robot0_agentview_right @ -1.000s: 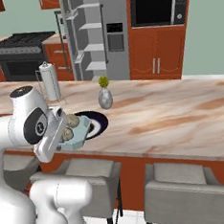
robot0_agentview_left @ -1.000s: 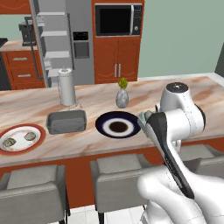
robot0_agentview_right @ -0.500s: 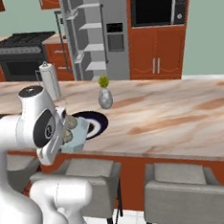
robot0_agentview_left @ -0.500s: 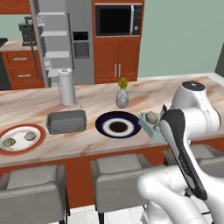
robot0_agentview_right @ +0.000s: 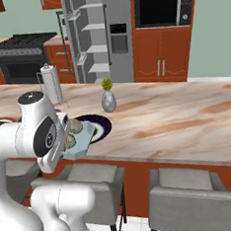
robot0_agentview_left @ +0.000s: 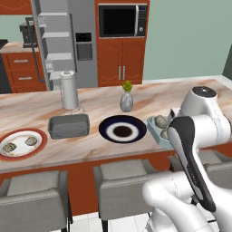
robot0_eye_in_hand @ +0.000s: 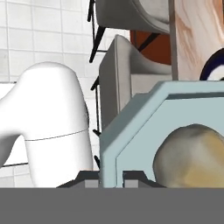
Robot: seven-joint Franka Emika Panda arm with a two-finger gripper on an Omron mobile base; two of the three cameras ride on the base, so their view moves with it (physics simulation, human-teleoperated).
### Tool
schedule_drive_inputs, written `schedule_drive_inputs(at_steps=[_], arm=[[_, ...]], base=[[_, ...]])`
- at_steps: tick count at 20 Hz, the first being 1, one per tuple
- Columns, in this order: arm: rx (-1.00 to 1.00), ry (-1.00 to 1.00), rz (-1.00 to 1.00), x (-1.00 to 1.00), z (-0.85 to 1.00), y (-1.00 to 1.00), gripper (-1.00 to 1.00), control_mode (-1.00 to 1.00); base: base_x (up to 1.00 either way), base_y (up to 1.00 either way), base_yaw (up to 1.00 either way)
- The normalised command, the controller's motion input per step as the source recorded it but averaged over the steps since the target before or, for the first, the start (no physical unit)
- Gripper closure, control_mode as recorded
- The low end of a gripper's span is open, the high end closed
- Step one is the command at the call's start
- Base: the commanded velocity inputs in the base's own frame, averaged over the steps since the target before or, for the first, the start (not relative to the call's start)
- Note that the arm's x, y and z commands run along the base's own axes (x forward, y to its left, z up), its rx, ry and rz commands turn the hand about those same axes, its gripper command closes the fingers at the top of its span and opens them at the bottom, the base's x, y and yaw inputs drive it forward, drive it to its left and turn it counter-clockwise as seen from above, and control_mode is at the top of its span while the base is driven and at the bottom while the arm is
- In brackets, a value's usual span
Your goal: Place two dumplings into each of the tupperware containers and then place the containers in the fridge.
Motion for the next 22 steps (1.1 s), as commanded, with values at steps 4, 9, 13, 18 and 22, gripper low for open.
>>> schedule_drive_inputs(at_steps=[4,9,13,18,22], arm=[[0.0,0.0,0.0,0.0,0.0,0.0,1.0,1.0],[0.0,0.0,0.0,0.0,0.0,0.0,1.0,1.0],[0.0,0.0,0.0,0.0,0.0,0.0,1.0,1.0],[0.0,0.0,0.0,0.0,0.0,0.0,1.0,1.0],[0.0,0.0,0.0,0.0,0.0,0.0,1.0,1.0]], base=[[-0.89,0.64,0.01],[-0.83,1.0,0.03],[-0.31,1.0,0.0],[-0.02,1.0,0.0],[0.25,1.0,0.0]])
